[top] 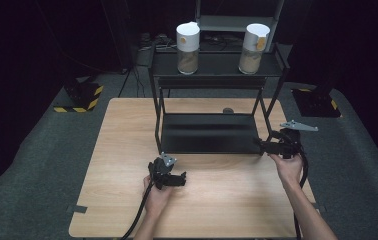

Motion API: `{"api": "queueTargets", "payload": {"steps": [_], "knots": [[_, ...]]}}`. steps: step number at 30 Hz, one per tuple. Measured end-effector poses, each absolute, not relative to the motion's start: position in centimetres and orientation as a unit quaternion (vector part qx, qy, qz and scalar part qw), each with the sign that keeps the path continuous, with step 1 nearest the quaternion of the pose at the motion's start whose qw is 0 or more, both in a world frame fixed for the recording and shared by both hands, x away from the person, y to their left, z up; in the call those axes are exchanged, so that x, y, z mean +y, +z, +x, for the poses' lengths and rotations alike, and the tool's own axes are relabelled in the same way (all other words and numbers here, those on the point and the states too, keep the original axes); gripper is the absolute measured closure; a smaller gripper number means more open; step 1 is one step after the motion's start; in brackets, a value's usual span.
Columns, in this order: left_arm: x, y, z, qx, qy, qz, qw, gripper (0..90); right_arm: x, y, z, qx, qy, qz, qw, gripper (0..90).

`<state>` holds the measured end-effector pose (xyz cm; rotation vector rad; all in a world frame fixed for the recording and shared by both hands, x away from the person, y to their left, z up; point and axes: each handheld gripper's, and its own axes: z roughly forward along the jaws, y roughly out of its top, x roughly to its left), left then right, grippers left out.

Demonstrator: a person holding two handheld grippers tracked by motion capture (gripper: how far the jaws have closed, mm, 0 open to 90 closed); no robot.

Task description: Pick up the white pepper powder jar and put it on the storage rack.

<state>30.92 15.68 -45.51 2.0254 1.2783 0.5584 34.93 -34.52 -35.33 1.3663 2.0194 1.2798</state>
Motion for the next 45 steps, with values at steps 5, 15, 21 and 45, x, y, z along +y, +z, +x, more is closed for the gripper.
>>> {"api": "queueTargets", "payload": {"steps": [5, 15, 21, 45], "knots": [[15.7, -45.5, 30.9, 0.489, 0.214, 0.776, 0.335, 5.3, -34.4, -35.7, 34.7, 0.720, 0.456, 0.485, 0.197, 11.0], [15.7, -45.5, 30.9, 0.489, 0.214, 0.777, 0.335, 5.3, -34.2, -36.2, 34.3, 0.723, 0.455, 0.481, 0.196, 11.0], [15.7, -45.5, 30.9, 0.490, 0.214, 0.776, 0.336, 5.3, -33.9, -36.5, 34.1, 0.728, 0.454, 0.475, 0.197, 11.0], [15.7, -45.5, 30.9, 0.489, 0.214, 0.777, 0.335, 5.4, -32.9, -38.6, 33.6, 0.738, 0.442, 0.471, 0.195, 11.0]]}}
